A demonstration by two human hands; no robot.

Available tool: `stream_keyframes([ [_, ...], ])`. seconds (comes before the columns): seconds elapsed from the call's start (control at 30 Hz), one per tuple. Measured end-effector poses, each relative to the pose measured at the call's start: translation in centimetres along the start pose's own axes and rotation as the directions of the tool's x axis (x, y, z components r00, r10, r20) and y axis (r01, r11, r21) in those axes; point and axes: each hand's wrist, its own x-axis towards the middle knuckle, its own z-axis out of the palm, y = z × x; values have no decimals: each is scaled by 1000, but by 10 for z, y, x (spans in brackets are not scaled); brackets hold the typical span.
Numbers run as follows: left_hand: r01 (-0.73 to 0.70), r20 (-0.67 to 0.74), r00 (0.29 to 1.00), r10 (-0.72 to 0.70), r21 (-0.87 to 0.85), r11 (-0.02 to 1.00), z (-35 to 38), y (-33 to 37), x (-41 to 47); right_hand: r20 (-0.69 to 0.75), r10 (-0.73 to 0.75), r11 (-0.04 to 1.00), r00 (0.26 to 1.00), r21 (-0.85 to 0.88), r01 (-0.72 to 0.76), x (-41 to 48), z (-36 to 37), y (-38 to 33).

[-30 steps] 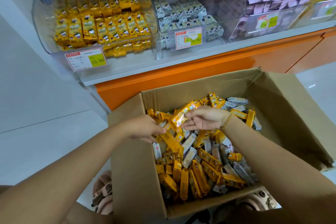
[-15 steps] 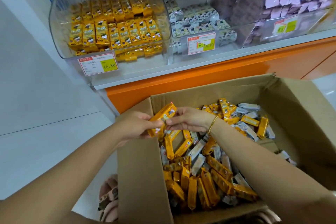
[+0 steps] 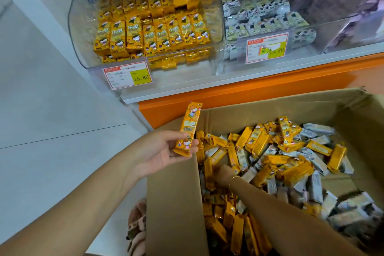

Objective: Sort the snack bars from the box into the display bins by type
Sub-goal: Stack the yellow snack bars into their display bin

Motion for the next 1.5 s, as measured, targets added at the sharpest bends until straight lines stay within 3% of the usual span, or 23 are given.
stream_keyframes([
  [0.1, -20, 23, 1000, 20, -9, 1000, 2, 1, 1, 5, 43, 973, 999, 227, -43, -1, -17, 0],
  [0.2, -70, 23, 997, 69, 33, 997, 3, 2, 1, 43, 62, 871, 997, 486, -75, -14, -63, -5],
  [0.37, -128, 29, 992, 126, 119, 985, 11, 4, -3, 46, -217, 916, 975, 355, 187, -78, -147, -29],
  [0.47, -203, 26, 979, 201, 103, 974, 20, 5, -8, -70, -416, 848, 907, 331, 414, -128, -172, -49],
  [0.53, -263, 14, 965, 262, 58, 963, 26, 6, -11, -243, -471, 787, 848, 318, 528, -153, -178, -62],
  [0.63, -341, 27, 939, 343, -52, 939, 37, 9, -16, -579, -445, 723, 683, 217, 656, -175, -173, -80],
  [0.7, -375, 52, 921, 385, -138, 917, 44, 14, -21, -663, -432, 672, 611, 215, 709, -184, -168, -90],
  [0.93, -455, 117, 867, 484, -211, 865, 43, 36, -42, -740, -350, 439, 574, 412, 798, -193, -162, -115],
  [1.1, -499, 166, 842, 514, -124, 858, 38, 48, -54, -724, -369, 247, 582, 528, 813, -207, -168, -130],
  [1.13, -511, 159, 837, 524, -117, 852, 37, 50, -56, -740, -359, 247, 569, 512, 823, -209, -169, -135],
  [1.2, -543, 123, 821, 557, -132, 829, 37, 56, -58, -800, -361, 436, 479, 310, 845, -209, -172, -142],
  [1.27, -597, 73, 790, 609, -134, 791, 35, 65, -62, -798, -459, 578, 391, 66, 814, -212, -174, -152],
  [1.37, -656, 29, 747, 664, -135, 743, 30, 81, -70, -700, -608, 643, 375, -157, 750, -215, -176, -170],
  [1.5, -660, 45, 739, 673, -155, 735, 24, 92, -79, -791, -540, 680, 288, -209, 702, -218, -177, -199],
])
